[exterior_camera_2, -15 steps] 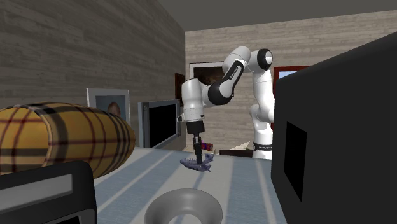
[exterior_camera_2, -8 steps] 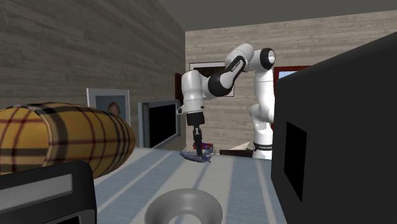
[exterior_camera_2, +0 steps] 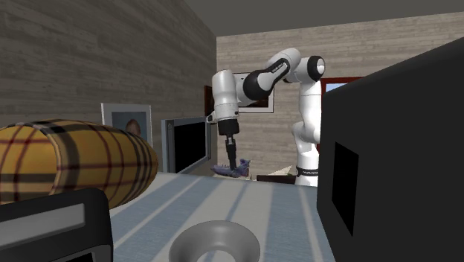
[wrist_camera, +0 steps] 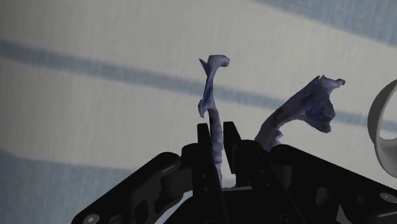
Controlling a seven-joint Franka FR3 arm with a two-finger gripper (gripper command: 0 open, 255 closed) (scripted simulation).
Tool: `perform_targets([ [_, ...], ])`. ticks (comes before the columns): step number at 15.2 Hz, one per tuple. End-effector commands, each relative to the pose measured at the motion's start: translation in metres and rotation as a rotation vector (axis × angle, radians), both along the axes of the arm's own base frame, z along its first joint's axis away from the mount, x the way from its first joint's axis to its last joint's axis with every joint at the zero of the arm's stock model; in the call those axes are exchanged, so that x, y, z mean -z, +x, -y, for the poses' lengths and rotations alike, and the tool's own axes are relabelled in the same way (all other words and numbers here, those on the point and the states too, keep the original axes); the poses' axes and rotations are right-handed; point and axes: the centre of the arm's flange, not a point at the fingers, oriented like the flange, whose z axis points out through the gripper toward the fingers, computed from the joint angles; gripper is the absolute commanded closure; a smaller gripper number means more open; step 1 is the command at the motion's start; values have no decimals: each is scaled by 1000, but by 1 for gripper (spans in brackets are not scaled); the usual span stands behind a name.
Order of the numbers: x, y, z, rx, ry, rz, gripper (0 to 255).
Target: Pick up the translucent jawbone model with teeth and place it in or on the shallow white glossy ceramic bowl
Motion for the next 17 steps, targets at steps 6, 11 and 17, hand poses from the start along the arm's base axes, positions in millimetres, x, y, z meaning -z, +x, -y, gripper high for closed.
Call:
perform_targets([
  [6, -32, 0, 0, 0, 0, 0, 255],
  [11, -34, 4, -66, 0, 0, 0, 255],
  [17, -35, 9, -145, 0, 0, 0, 255],
])
